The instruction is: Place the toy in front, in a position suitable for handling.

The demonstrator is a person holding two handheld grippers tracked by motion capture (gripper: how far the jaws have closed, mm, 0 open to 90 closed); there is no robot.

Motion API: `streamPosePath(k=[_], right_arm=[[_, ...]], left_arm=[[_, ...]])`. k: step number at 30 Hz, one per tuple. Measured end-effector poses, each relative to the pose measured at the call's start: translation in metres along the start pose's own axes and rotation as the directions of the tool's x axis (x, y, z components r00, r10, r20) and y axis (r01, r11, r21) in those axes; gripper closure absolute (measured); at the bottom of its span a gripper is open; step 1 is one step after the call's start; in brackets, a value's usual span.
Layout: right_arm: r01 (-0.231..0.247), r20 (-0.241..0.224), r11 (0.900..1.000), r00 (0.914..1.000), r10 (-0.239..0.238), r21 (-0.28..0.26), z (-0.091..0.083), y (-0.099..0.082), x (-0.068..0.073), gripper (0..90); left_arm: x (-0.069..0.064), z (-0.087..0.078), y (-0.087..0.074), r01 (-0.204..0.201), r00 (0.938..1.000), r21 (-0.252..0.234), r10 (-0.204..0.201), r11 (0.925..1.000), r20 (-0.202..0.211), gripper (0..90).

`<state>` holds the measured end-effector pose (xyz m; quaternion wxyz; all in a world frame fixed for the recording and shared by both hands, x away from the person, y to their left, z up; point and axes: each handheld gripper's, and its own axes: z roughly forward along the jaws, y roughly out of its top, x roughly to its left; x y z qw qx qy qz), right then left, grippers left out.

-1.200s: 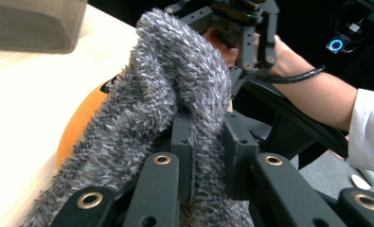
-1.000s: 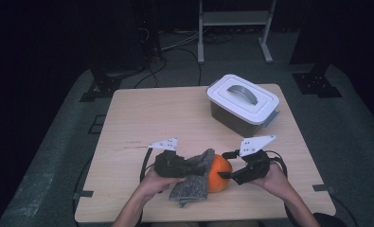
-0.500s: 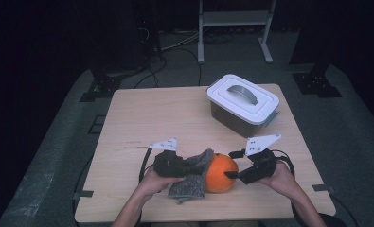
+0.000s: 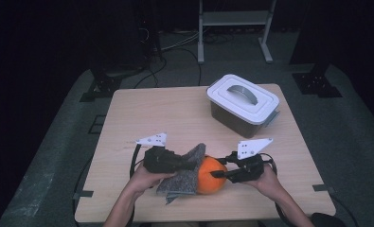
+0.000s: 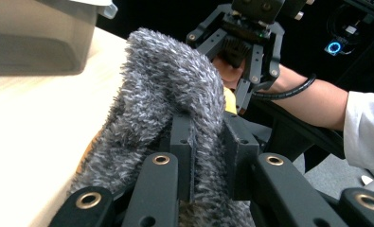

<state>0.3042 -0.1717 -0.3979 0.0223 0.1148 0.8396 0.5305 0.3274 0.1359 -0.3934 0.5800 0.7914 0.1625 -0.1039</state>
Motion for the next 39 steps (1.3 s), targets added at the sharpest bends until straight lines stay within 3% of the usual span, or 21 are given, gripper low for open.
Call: streamPosePath(k=[2,4,5,7,10,12,13,15,18,20,23,26,28,32,36,39], right_arm=[[0.016,-0.001,0.9996,0.9999,-0.016,0.024,0.003,-0.001,-0.002,54.1],[0.052,0.027,0.9914,0.9981,-0.055,0.12,0.008,-0.005,-0.004,50.3],[0.055,0.026,0.9922,0.998,-0.058,0.112,0.006,-0.008,-0.006,48.2],[0.047,0.066,0.9867,0.9962,-0.057,0.155,-0.001,-0.01,-0.012,44.4],[-0.014,0.083,0.9859,0.9965,0.0,0.167,-0.014,-0.016,-0.023,42.1],[-0.034,0.143,0.9803,0.9896,0.006,0.195,-0.026,-0.022,-0.028,42.2],[-0.052,0.149,0.9787,0.9886,0.023,0.198,-0.031,-0.023,-0.029,41.5],[-0.073,0.135,0.9805,0.9896,0.049,0.183,-0.037,-0.023,-0.029,38.5],[-0.105,0.061,0.9843,0.9933,0.098,0.141,-0.043,-0.019,-0.026,34.5],[-0.107,0.056,0.9835,0.9935,0.099,0.146,-0.04,-0.017,-0.025,33.9],[-0.104,0.079,0.9749,0.9928,0.09,0.196,-0.028,-0.02,-0.025,37.1],[-0.079,0.043,0.981,0.9965,0.072,0.177,-0.022,-0.023,-0.024,39.8],[-0.046,0.037,0.9809,0.9985,0.04,0.189,-0.021,-0.023,-0.021,40.7],[-0.054,0.051,0.9753,0.9977,0.044,0.214,-0.027,-0.023,-0.026,41.6],[-0.083,0.015,0.98,0.9965,0.082,0.18,-0.033,-0.023,-0.028,39.2],[-0.114,0.011,0.9757,0.9934,0.114,0.187,-0.03,-0.026,-0.031,38.2]], left_arm=[[0.003,0.002,-0.004,0.008,0.9997,0.029,-0.007,0.9996,-0.022,77.0],[0.007,0.008,-0.01,0.013,0.9982,0.085,-0.008,0.9963,-0.059,77.0],[0.01,0.011,-0.014,0.029,0.9977,0.102,-0.022,0.9944,-0.064,77.1],[0.013,0.013,-0.016,0.038,0.9966,0.113,-0.03,0.9929,-0.077,77.0],[0.012,0.018,-0.018,0.032,0.9964,0.14,-0.021,0.9897,-0.082,76.9],[0.011,0.025,-0.019,0.032,0.9979,0.152,-0.023,0.9878,-0.061,76.9],[0.01,0.026,-0.019,0.032,0.9982,0.154,-0.024,0.9876,-0.055,76.8],[0.009,0.03,-0.018,0.025,0.9989,0.162,-0.018,0.9864,-0.044,76.8],[0.006,0.035,-0.017,0.024,0.9996,0.162,-0.021,0.9866,-0.02,76.8],[0.004,0.038,-0.017,0.027,0.9996,0.158,-0.028,0.9871,0.003,76.9],[0.002,0.039,-0.014,0.013,0.9999,0.155,-0.014,0.9879,0.003,76.8],[0.001,0.035,-0.011,0.005,1.0,0.116,-0.004,0.9932,-0.004,76.8],[0.002,0.036,-0.012,-0.004,0.9997,0.14,0.007,0.9901,-0.025,76.8],[0.0,0.044,-0.016,-0.019,0.9994,0.188,0.024,0.9819,-0.025,76.8],[-0.005,0.049,-0.016,-0.038,0.9993,0.231,0.036,0.9723,0.011,76.8],[-0.006,0.048,-0.014,-0.043,0.999,0.217,0.041,0.9752,0.014,76.8]])
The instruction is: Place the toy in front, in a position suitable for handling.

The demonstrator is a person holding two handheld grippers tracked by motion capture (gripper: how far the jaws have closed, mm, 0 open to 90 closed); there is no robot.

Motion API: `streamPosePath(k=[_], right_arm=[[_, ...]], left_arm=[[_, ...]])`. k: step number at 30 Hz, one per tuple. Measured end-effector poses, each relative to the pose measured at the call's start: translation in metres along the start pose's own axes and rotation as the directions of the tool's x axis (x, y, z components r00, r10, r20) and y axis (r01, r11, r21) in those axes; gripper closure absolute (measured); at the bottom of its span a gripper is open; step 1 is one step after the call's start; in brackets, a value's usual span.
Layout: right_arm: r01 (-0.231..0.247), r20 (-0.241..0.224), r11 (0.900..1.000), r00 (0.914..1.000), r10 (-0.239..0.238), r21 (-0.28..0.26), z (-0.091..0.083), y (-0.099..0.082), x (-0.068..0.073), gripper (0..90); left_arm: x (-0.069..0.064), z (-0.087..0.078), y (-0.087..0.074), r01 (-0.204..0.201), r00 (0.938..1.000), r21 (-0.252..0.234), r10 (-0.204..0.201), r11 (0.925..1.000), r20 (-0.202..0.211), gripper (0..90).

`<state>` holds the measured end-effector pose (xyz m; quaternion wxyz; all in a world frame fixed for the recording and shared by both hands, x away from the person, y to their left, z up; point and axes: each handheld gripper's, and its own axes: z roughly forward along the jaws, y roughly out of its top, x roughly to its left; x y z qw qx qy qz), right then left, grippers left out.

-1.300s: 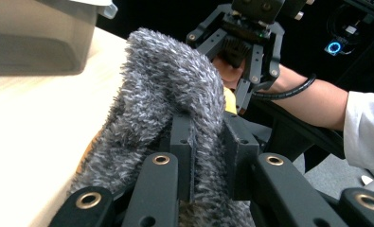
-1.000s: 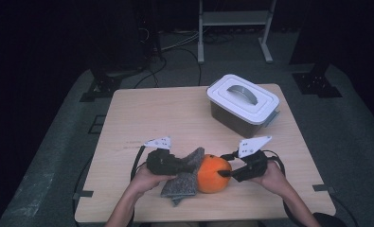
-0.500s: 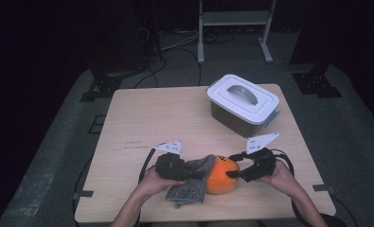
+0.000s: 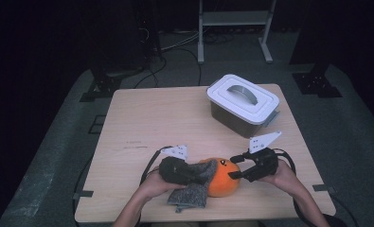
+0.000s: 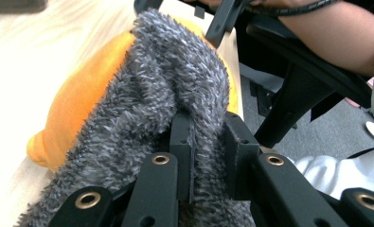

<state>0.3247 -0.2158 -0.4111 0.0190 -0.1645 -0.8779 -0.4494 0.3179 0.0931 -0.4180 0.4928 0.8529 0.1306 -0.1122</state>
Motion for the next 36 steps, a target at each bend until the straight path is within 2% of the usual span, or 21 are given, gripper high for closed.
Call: streamPosePath(k=[3,5,7,9,10,12,13,15,17,19,20,22,25,26,28,30,32,33,34,36], right_arm=[[0.024,-0.013,0.9997,0.9996,-0.024,0.006,0.006,-0.002,0.002,41.6],[0.062,-0.049,0.9979,0.997,-0.061,0.019,0.008,-0.002,0.007,42.9],[0.076,-0.059,0.9968,0.9955,-0.074,0.026,0.008,-0.002,0.009,42.8],[0.056,-0.06,0.9981,0.9967,-0.054,0.027,0.005,0.0,0.008,39.8],[0.035,-0.046,0.9993,0.9984,-0.034,0.012,0.002,0.003,0.007,35.2],[0.007,-0.025,0.9999,0.9997,-0.008,-0.014,0.0,0.006,0.007,32.5],[0.002,-0.025,1.0,0.9997,-0.002,-0.002,0.002,0.006,0.007,31.2],[-0.013,-0.016,0.9976,0.9998,0.014,0.068,0.014,0.004,0.005,31.0],[-0.015,-0.025,0.9969,0.9995,0.017,0.078,0.018,0.002,0.005,36.2],[0.002,-0.025,0.9985,0.9997,-0.001,0.054,0.017,0.002,0.006,46.0],[0.03,-0.024,0.9994,0.9993,-0.03,0.017,0.018,0.001,0.008,52.0],[0.063,-0.034,0.9978,0.9974,-0.064,-0.022,0.018,0.002,0.012,58.0],[0.11,-0.046,0.9902,0.9924,-0.114,-0.086,0.017,0.009,0.016,60.5],[0.134,-0.049,0.9849,0.9889,-0.14,-0.109,0.018,0.012,0.018,60.5],[0.174,-0.049,0.9765,0.9822,-0.181,-0.127,0.022,0.016,0.022,60.5],[0.191,-0.054,0.9728,0.9784,-0.2,-0.131,0.026,0.018,0.022,60.0],[0.202,-0.036,0.9746,0.9779,-0.206,-0.098,0.031,0.018,0.02,57.7],[0.198,-0.019,0.9769,0.9796,-0.2,-0.08,0.033,0.016,0.018,56.1],[0.178,-0.007,0.9811,0.9838,-0.179,-0.075,0.032,0.015,0.015,53.7],[0.135,0.026,0.99,0.9906,-0.134,-0.04,0.03,0.014,0.01,49.7]], left_arm=[[0.001,-0.008,0.003,0.001,0.9997,-0.046,-0.002,0.999,-0.024,76.6],[0.002,-0.011,0.003,0.009,0.9984,-0.074,-0.013,0.9972,-0.055,76.4],[0.004,-0.011,0.002,0.012,0.9966,-0.073,-0.018,0.9973,-0.08,76.4],[0.004,-0.006,-0.001,0.014,0.9956,-0.042,-0.017,0.999,-0.092,76.4],[0.004,-0.005,-0.002,0.017,0.9962,-0.039,-0.021,0.9991,-0.085,76.4],[0.004,-0.002,-0.002,0.023,0.9982,-0.038,-0.025,0.999,-0.055,76.4],[0.003,-0.001,-0.001,0.019,0.9987,-0.031,-0.021,0.9993,-0.046,76.4],[0.001,0.0,0.0,0.014,0.9995,-0.011,-0.014,0.9998,-0.029,76.2],[0.001,-0.002,0.001,0.007,0.9991,-0.017,-0.008,0.9998,-0.041,76.1],[0.001,-0.006,0.004,0.006,0.998,-0.052,-0.009,0.9986,-0.062,76.2],[0.0,-0.008,0.005,0.001,0.9975,-0.055,-0.005,0.9985,-0.07,76.1],[-0.001,-0.012,0.008,-0.008,0.9962,-0.068,0.002,0.9977,-0.087,76.1],[-0.004,-0.022,0.012,-0.024,0.9945,-0.092,0.015,0.9954,-0.104,76.1],[-0.005,-0.026,0.014,-0.03,0.9939,-0.101,0.019,0.9944,-0.109,76.1],[-0.005,-0.032,0.015,-0.036,0.9927,-0.118,0.022,0.9924,-0.118,76.0],[-0.004,-0.034,0.014,-0.026,0.9919,-0.128,0.01,0.9915,-0.127,75.6],[0.0,-0.028,0.008,-0.017,0.9878,-0.077,0.004,0.9969,-0.156,75.6],[0.003,-0.024,0.004,0.0,0.9887,-0.07,-0.01,0.9976,-0.149,75.7],[0.005,-0.021,0.001,0.015,0.9906,-0.072,-0.025,0.9973,-0.135,75.9],[0.005,-0.016,0.0,0.017,0.9914,-0.07,-0.026,0.9974,-0.128,76.3]])
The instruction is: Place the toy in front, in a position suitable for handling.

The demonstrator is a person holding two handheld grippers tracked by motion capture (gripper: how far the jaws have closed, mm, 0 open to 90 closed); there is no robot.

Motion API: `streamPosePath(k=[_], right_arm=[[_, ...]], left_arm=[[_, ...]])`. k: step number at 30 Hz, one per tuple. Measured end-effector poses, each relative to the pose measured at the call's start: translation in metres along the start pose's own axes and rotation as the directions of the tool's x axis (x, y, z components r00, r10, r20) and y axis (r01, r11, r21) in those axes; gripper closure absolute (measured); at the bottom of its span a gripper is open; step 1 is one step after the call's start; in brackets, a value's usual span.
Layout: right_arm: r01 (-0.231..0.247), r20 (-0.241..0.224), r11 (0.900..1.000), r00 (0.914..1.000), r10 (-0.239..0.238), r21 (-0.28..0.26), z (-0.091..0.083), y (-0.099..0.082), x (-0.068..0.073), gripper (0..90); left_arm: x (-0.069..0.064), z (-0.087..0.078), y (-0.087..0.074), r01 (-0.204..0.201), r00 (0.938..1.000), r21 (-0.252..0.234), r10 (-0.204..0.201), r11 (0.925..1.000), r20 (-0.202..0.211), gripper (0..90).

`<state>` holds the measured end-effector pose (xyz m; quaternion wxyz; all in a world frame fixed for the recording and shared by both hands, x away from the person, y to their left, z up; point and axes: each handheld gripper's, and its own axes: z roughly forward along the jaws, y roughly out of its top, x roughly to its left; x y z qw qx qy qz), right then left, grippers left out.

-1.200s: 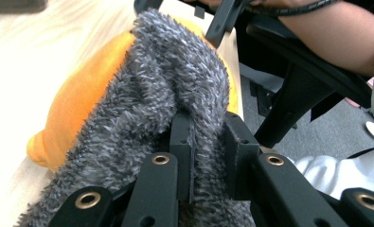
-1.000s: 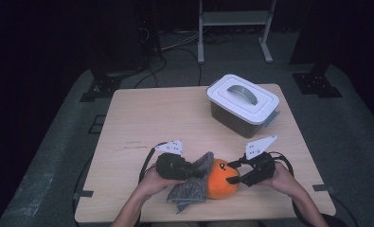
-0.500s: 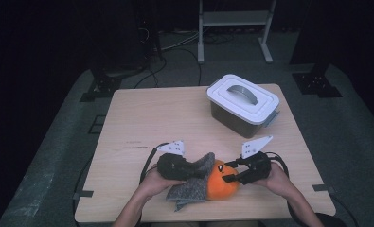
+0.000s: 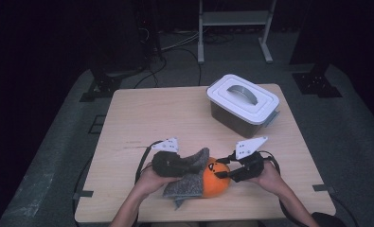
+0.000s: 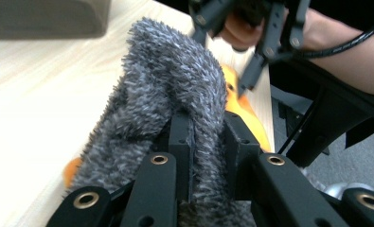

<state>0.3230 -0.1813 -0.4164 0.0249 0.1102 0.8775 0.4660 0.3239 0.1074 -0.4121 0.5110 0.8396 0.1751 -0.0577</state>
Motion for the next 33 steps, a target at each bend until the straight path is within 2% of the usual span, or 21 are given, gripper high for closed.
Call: streamPosePath(k=[2,4,9,12,16,18,21,23,24,26,28,33], right_arm=[[-0.015,0.02,0.9997,0.9997,0.015,0.017,-0.002,-0.001,-0.002,47.8],[-0.05,0.063,0.9981,0.9969,0.047,0.037,-0.004,-0.002,-0.004,45.9],[-0.076,0.077,0.9967,0.9944,0.073,0.03,-0.007,-0.006,-0.007,47.2],[-0.081,0.072,0.9962,0.9943,0.078,0.033,-0.007,-0.007,-0.007,48.6],[-0.096,0.041,0.9948,0.9947,0.094,0.035,-0.008,-0.011,-0.007,50.0],[-0.106,0.015,0.9939,0.9942,0.106,0.03,-0.012,-0.012,-0.008,47.0],[-0.144,-0.023,0.9894,0.9893,0.144,-0.014,-0.017,-0.009,-0.007,39.4],[-0.151,-0.031,0.9882,0.9882,0.15,-0.024,-0.016,-0.006,-0.006,36.2],[-0.15,-0.027,0.9886,0.9884,0.149,-0.016,-0.013,-0.004,-0.005,34.7],[-0.137,-0.012,0.9904,0.9904,0.138,0.013,-0.006,-0.003,-0.001,34.4],[-0.139,0.004,0.99,0.9903,0.139,0.026,0.001,-0.003,0.0,35.3],[-0.162,-0.008,0.9867,0.9867,0.162,0.015,0.001,-0.002,0.0,34.3]], left_arm=[[-0.003,0.003,0.002,-0.009,0.9998,0.012,0.009,0.9999,0.016,76.3],[-0.005,0.006,0.002,-0.012,0.9994,0.02,0.011,0.9997,0.033,76.3],[-0.006,0.009,0.002,-0.002,0.9971,0.03,0.0,0.9996,0.076,76.3],[-0.007,0.009,0.002,-0.002,0.997,0.025,0.0,0.9997,0.078,76.2],[-0.009,0.002,0.008,-0.027,0.9996,-0.029,0.027,0.9992,-0.001,76.4],[-0.009,0.0,0.01,-0.045,0.9976,-0.034,0.043,0.9984,-0.055,76.4],[-0.007,0.001,0.008,-0.042,0.9946,-0.028,0.039,0.9987,-0.096,76.3],[-0.006,0.004,0.006,-0.032,0.996,-0.019,0.03,0.9993,-0.084,76.3],[-0.007,0.006,0.005,-0.028,0.9969,-0.022,0.026,0.9994,-0.074,76.3],[-0.007,0.008,0.005,-0.024,0.9985,0.003,0.024,0.9997,-0.049,76.3],[-0.007,0.009,0.004,-0.016,0.9991,0.011,0.016,0.9998,-0.04,76.3],[-0.006,0.012,0.001,-0.001,1.0,0.02,0.001,0.9998,0.0,76.4]])
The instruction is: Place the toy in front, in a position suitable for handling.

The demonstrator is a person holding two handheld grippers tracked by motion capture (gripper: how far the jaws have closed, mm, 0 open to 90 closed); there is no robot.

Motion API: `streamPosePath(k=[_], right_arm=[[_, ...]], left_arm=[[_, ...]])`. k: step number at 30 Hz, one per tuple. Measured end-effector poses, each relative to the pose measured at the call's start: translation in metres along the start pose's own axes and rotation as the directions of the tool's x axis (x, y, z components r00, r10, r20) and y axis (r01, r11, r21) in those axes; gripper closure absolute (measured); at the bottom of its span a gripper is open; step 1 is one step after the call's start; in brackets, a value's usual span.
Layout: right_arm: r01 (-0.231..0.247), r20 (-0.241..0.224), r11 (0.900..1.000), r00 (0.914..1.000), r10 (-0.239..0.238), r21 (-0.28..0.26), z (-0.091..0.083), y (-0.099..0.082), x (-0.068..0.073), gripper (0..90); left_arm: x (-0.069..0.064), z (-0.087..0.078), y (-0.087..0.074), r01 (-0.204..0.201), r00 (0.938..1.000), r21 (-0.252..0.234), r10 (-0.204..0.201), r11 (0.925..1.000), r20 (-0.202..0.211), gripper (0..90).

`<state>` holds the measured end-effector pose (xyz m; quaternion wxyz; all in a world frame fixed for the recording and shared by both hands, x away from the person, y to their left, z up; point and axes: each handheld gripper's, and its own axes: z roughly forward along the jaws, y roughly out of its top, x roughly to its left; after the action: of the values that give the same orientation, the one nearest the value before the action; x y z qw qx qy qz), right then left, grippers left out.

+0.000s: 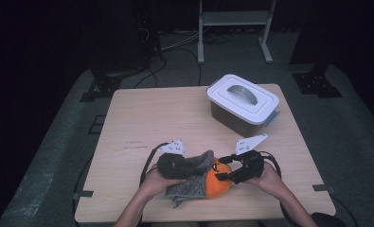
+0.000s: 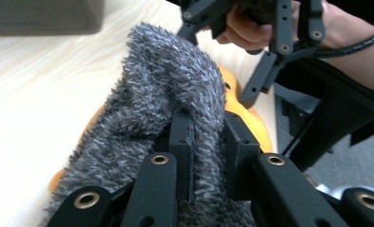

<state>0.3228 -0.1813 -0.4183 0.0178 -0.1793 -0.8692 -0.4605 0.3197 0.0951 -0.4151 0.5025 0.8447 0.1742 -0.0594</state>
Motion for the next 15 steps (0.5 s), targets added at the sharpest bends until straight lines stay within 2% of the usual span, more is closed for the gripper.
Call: streamPosePath(k=[3,9,12,13,15], right_arm=[[0.021,0.021,0.9996,0.9995,-0.021,0.021,0.0012,-0.0006,-0.0008,36.3],[0.015,0.048,0.9993,0.9987,-0.017,0.035,0.0,-0.0005,-0.0039,38.3],[0.019,0.038,0.9991,0.9991,-0.02,0.038,-0.0002,-0.002,-0.0051,43.8],[0.022,0.032,0.999,0.9992,-0.023,0.039,-0.0003,-0.0026,-0.0047,48.3],[0.079,0.028,0.9957,0.9963,-0.081,0.049,-0.001,-0.0034,0.0002,54.2]], left_arm=[[-0.0012,0.0025,-0.0003,-0.001,0.9999,0.007,0.001,1.0,0.01,76.4],[-0.002,0.0048,-0.0007,0.006,0.9994,0.009,-0.007,0.9999,0.033,76.6],[-0.0028,0.0044,0.0011,-0.001,0.9996,0.01,0.001,0.9999,0.027,76.6],[-0.003,0.0026,0.0027,-0.009,0.9998,0.005,0.009,1.0,0.019,76.6],[-0.0037,-0.0024,0.0064,-0.017,0.9999,-0.021,0.017,0.9996,0.001,76.8]])
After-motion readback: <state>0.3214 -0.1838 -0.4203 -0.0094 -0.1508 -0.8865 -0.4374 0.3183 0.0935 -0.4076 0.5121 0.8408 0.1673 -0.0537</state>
